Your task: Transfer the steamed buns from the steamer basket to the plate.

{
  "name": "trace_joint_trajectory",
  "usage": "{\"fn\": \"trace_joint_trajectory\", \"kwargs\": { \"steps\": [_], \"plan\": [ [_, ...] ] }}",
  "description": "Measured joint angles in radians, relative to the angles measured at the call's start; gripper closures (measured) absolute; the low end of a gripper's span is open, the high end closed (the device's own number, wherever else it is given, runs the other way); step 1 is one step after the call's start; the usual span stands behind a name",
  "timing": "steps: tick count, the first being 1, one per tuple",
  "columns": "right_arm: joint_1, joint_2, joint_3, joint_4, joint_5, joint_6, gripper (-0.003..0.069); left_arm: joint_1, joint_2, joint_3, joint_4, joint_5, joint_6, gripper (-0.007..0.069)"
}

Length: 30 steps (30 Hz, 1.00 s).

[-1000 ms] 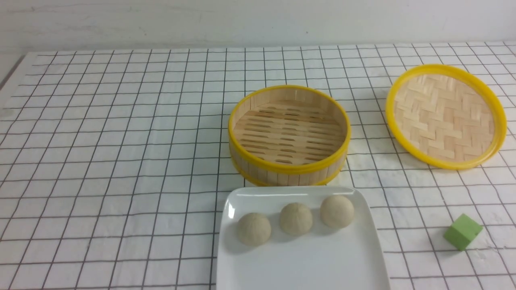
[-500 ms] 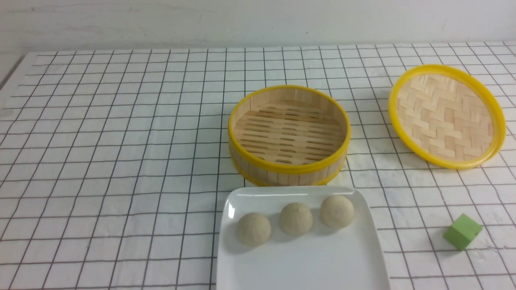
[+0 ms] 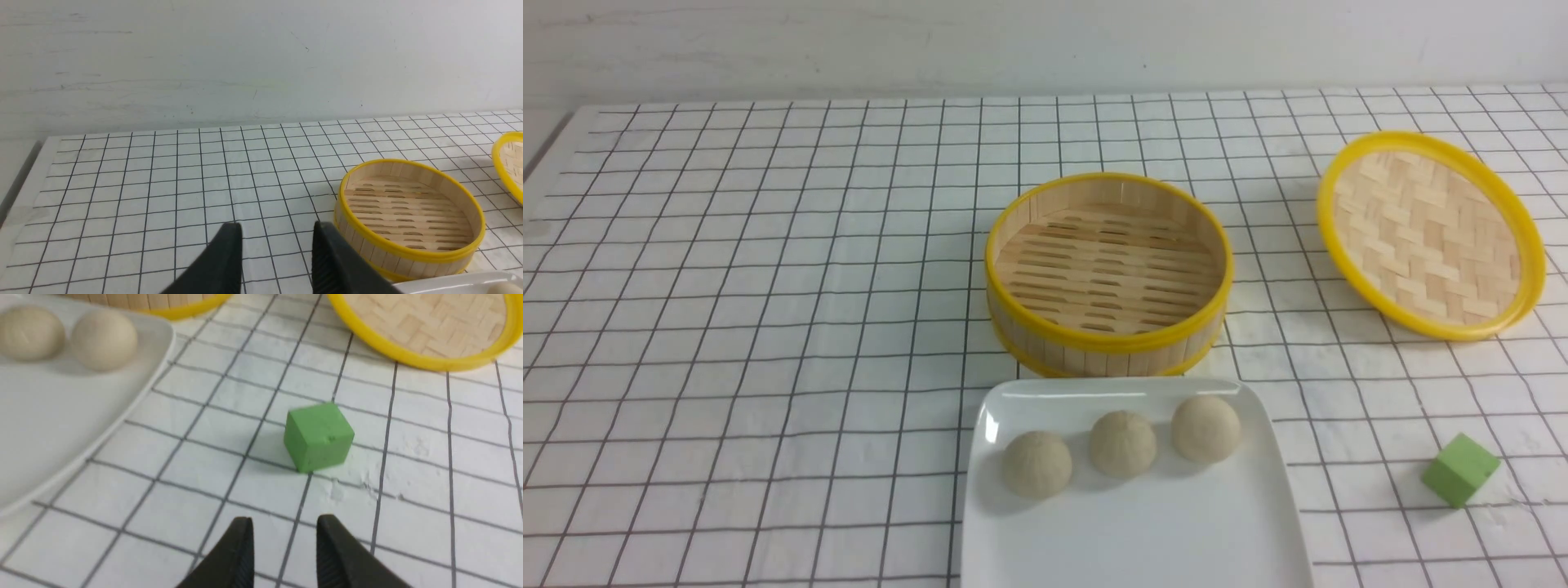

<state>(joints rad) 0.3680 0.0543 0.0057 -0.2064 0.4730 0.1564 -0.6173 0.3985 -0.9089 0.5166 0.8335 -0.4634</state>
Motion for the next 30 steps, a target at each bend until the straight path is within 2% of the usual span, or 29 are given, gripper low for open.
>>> {"fn": "trace_joint_trajectory", "kwargs": {
  "steps": [4,6,11,15,20,30],
  "plan": [
    [0.000,-0.027,0.007,0.019,-0.038,-0.065,0.0416,0.000,0.000,0.000,-0.002,-0.001,-0.001,0.0361],
    [0.000,-0.050,0.008,0.069,-0.046,-0.099,0.0416,0.000,0.000,0.000,-0.005,-0.006,-0.001,0.0361],
    [-0.009,-0.066,0.008,0.114,-0.050,-0.129,0.0416,0.000,0.000,0.000,-0.005,-0.010,-0.001,0.0361],
    [-0.078,-0.067,0.008,0.136,-0.050,-0.133,0.0416,0.000,0.000,0.000,-0.005,-0.017,-0.001,0.0361],
    [-0.250,-0.067,0.008,0.169,-0.053,-0.156,0.0416,0.000,0.000,0.000,-0.001,-0.032,-0.001,0.0361],
    [-0.462,-0.067,0.008,0.173,-0.054,-0.156,0.0416,0.000,0.000,0.000,0.009,-0.041,-0.001,0.0361]
  ]
}}
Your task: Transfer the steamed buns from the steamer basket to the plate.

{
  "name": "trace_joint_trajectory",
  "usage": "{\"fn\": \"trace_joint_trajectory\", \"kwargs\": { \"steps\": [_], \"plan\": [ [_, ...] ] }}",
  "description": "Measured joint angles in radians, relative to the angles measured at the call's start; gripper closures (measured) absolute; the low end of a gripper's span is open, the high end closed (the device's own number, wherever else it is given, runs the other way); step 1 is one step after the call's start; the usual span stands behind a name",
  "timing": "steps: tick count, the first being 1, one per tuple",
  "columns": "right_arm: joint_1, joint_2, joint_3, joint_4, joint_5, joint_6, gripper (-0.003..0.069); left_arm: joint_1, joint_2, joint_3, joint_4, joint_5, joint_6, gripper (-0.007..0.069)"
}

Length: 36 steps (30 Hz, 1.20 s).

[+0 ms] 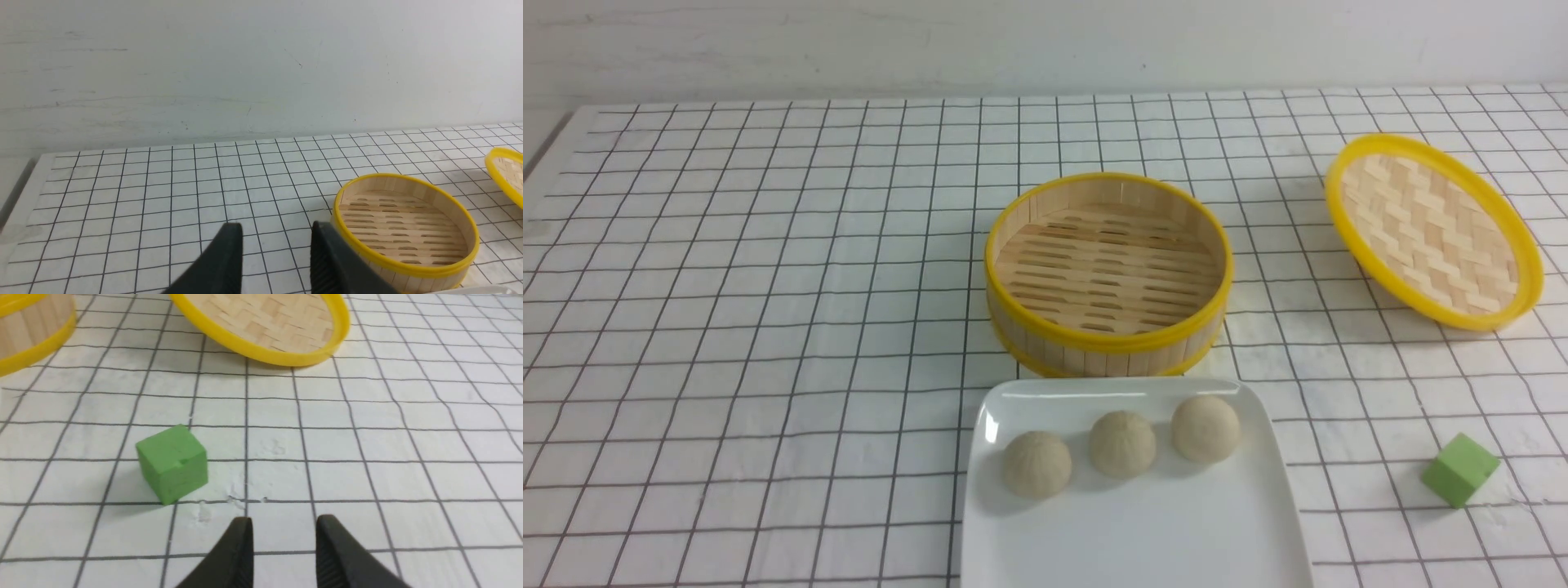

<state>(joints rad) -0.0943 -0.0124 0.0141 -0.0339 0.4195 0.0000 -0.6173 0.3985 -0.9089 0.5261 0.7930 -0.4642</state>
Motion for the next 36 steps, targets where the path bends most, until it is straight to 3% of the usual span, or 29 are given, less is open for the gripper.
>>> {"fn": "trace_joint_trajectory", "kwargs": {
  "steps": [6,36],
  "plan": [
    [-0.073,0.000,0.000,0.001,0.000,0.000,0.0416,0.000,0.000,0.000,0.013,-0.018,0.000,0.0361],
    [-0.073,0.000,0.000,0.003,-0.001,0.000,0.0416,0.000,0.000,0.001,0.019,-0.040,0.000,0.0380]
  ]
}}
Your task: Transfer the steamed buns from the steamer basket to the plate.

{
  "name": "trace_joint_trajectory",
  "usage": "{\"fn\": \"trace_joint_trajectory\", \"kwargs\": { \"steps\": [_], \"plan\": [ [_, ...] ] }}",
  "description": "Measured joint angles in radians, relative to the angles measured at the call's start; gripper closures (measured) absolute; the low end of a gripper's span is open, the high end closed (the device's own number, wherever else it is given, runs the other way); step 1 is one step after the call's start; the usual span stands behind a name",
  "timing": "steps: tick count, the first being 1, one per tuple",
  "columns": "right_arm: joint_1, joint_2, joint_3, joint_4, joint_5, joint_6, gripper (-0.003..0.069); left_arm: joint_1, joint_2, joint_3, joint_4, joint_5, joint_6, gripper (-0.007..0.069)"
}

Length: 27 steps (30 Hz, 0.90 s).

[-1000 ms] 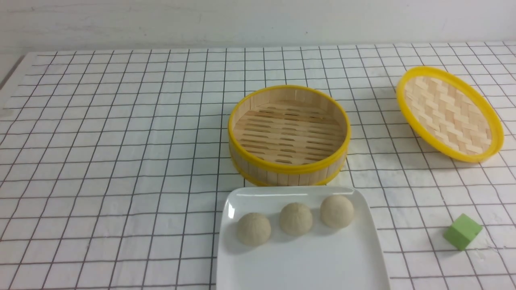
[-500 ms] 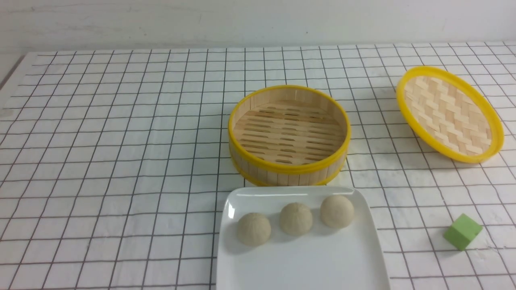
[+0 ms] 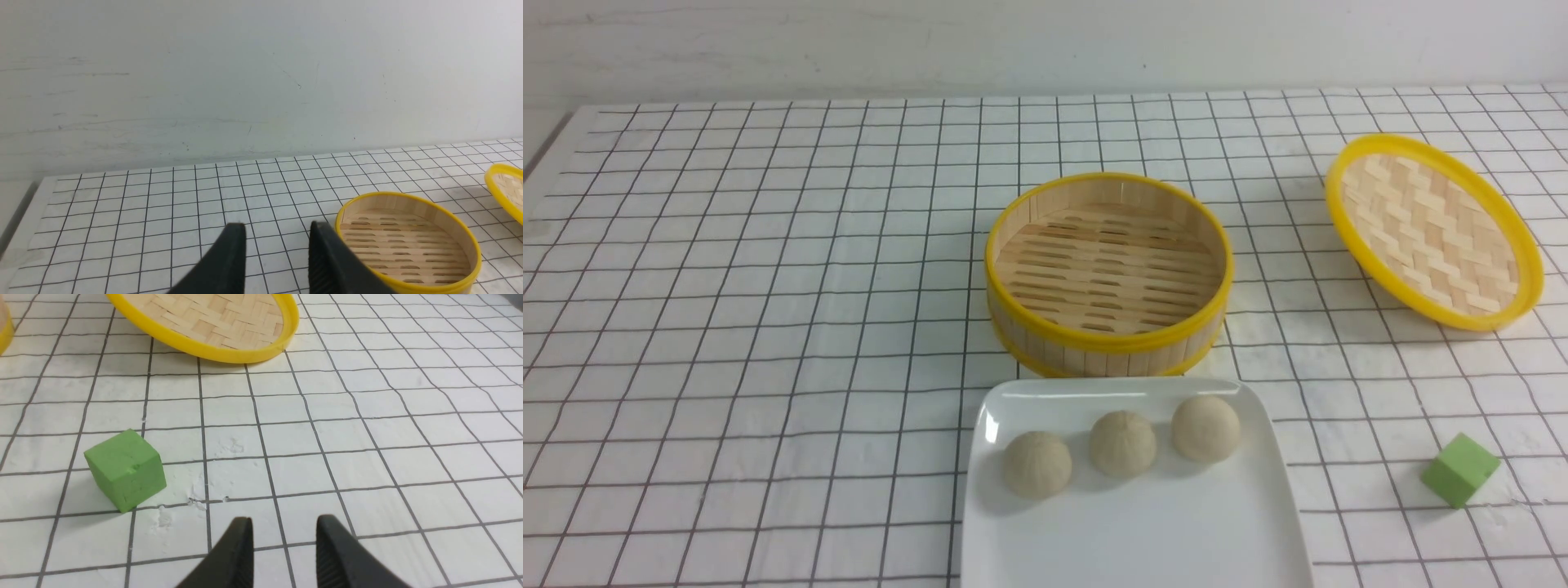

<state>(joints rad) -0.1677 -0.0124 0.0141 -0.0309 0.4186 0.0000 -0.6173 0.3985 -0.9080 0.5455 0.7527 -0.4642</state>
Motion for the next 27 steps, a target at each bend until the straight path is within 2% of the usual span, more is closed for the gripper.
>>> {"fn": "trace_joint_trajectory", "kwargs": {
  "steps": [13,27],
  "plan": [
    [-0.004,0.000,0.000,0.000,0.000,0.000,0.0416,0.000,0.000,0.000,0.000,0.000,0.000,0.0380],
    [-0.004,0.000,0.002,0.066,-0.010,0.000,0.0416,0.000,0.000,0.000,0.000,0.000,0.000,0.0380]
  ]
}}
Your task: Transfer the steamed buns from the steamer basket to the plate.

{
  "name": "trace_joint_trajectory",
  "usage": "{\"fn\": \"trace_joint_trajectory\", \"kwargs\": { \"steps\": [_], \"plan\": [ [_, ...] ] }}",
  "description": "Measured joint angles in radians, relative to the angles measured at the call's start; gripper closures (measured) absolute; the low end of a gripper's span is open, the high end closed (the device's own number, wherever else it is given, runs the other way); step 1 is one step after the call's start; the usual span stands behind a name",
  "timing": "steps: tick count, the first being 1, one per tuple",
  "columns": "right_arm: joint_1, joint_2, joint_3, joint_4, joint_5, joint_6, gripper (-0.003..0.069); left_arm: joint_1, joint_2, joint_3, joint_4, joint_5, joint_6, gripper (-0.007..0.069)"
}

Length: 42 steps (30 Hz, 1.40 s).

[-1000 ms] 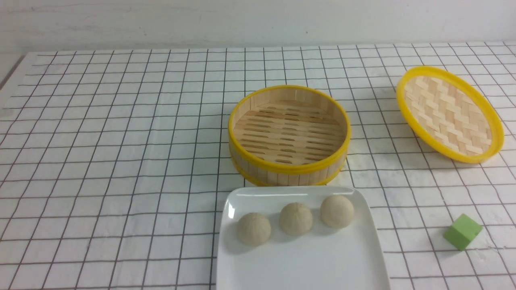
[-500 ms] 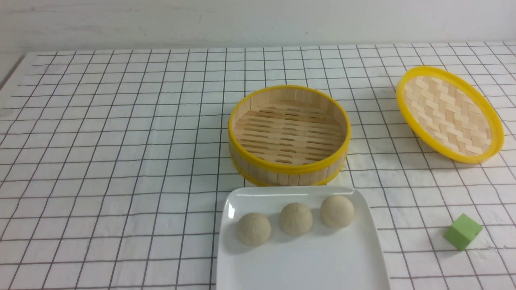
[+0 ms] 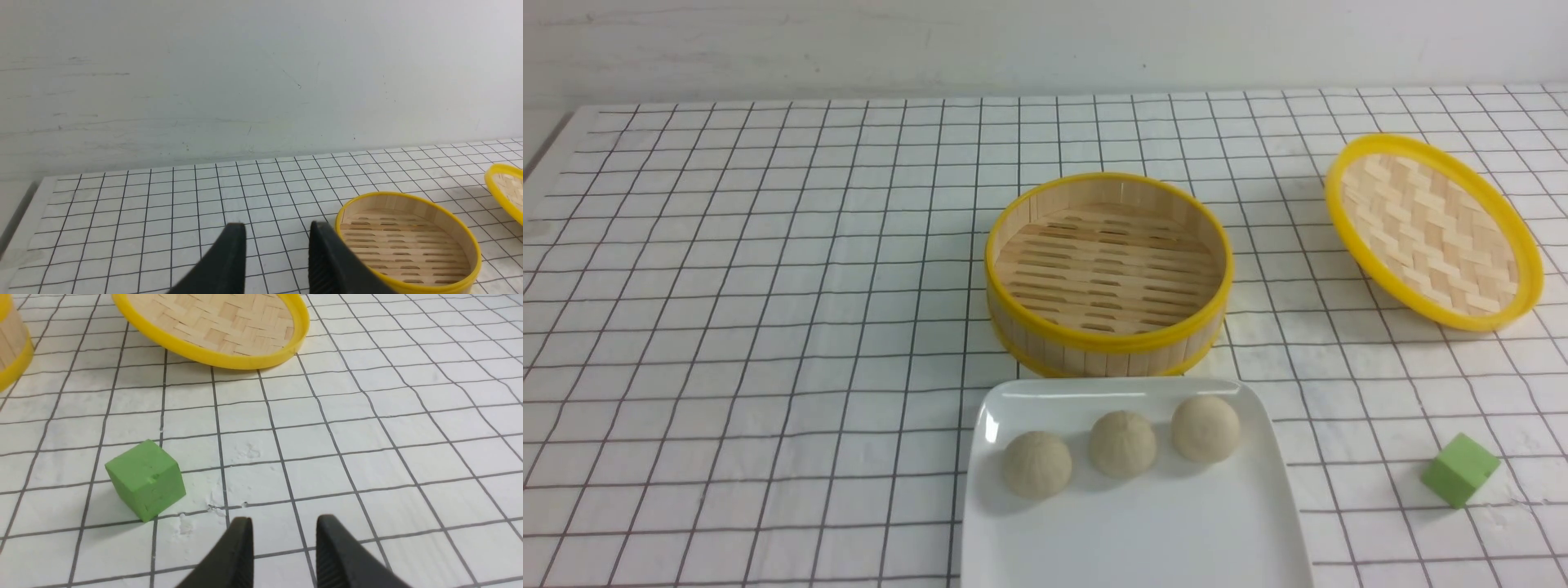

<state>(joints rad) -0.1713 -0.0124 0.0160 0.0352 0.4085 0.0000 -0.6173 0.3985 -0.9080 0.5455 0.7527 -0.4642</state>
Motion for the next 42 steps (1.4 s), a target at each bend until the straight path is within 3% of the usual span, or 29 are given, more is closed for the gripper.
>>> {"fn": "trace_joint_trajectory", "kwargs": {
  "steps": [34,42],
  "plan": [
    [0.000,0.000,0.000,-0.021,-0.001,0.000,0.0416,0.000,0.000,0.000,0.000,0.000,0.000,0.0380],
    [0.000,0.000,0.000,-0.021,-0.001,0.000,0.0416,0.000,0.000,0.000,0.000,0.061,0.000,0.0380]
  ]
}}
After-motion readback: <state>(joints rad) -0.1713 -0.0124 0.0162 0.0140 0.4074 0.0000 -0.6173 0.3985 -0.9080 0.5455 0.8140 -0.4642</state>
